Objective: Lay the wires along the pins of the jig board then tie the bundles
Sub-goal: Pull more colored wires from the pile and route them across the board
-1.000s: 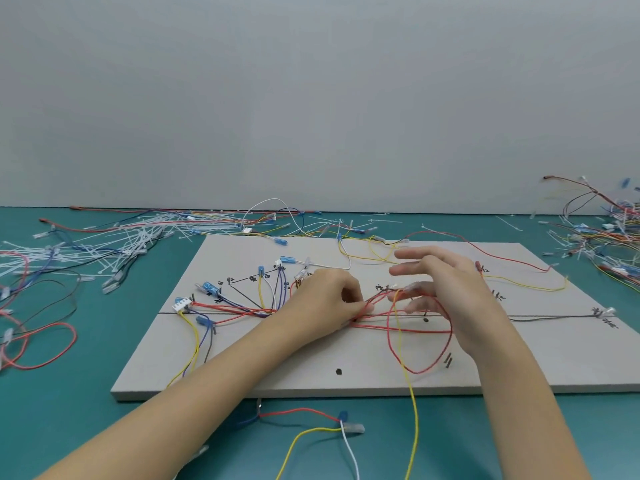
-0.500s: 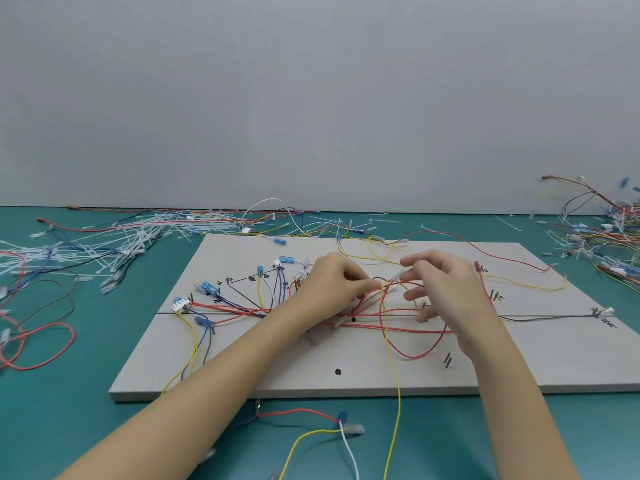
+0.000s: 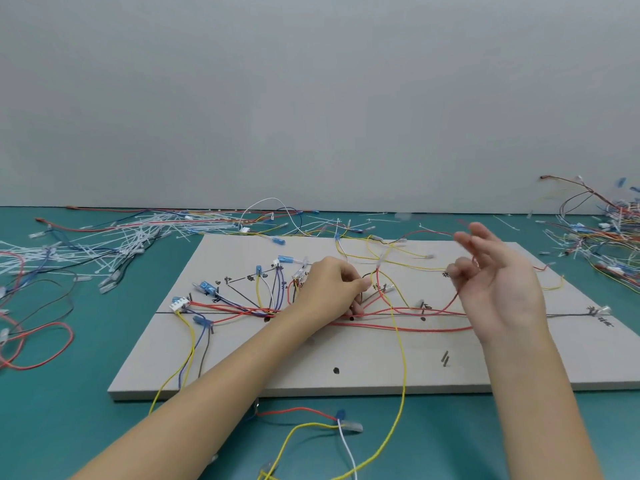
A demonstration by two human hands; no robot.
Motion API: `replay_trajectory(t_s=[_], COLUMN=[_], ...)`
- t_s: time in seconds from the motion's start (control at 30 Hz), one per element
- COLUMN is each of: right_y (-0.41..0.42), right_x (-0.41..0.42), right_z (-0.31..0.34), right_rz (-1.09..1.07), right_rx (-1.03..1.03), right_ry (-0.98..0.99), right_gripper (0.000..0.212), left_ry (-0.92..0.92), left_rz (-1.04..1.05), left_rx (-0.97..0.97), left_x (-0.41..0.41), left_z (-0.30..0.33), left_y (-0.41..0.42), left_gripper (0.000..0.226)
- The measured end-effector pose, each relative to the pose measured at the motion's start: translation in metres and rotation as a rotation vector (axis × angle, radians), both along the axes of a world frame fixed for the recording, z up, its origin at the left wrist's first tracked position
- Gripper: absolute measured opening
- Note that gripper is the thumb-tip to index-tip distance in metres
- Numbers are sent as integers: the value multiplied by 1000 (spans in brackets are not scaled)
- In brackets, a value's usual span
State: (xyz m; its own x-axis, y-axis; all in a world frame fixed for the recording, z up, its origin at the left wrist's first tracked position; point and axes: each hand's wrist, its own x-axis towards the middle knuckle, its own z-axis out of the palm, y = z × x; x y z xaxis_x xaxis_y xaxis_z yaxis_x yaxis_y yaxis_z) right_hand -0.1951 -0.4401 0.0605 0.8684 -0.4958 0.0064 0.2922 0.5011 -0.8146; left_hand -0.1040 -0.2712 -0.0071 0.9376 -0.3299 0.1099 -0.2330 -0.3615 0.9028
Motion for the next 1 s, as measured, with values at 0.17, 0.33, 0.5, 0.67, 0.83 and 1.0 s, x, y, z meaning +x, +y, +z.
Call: replay_trajectory(t_s=[0.17,0.33,0.5,0.67,0.83,1.0], right_y=[-4,13,21,26,41,43], right_x=[2,7,11,14,15,16], right_z=[-5,-14,-18,-25,-31,-37], right_rz=[-106,-130,-105,-57,-32,152], right_rx=[-144,-628,-648,-914,-1149,-1246], right_ry=[29,183,99,229,234,249], right_gripper=[18,17,28,38,24,13], left_ry=[9,11,9,-30,-63,-110], left_rz=[22,17,8,14,41,36], left_rx=[-14,-18,-6,39,58,87], left_x=[0,1,0,0,-2,-1], left_z=[0,0,-1,-2,-2,-4], left_y=[-2,-3,-3,-3,-5,-4], left_gripper=[31,39,40,40,32,25])
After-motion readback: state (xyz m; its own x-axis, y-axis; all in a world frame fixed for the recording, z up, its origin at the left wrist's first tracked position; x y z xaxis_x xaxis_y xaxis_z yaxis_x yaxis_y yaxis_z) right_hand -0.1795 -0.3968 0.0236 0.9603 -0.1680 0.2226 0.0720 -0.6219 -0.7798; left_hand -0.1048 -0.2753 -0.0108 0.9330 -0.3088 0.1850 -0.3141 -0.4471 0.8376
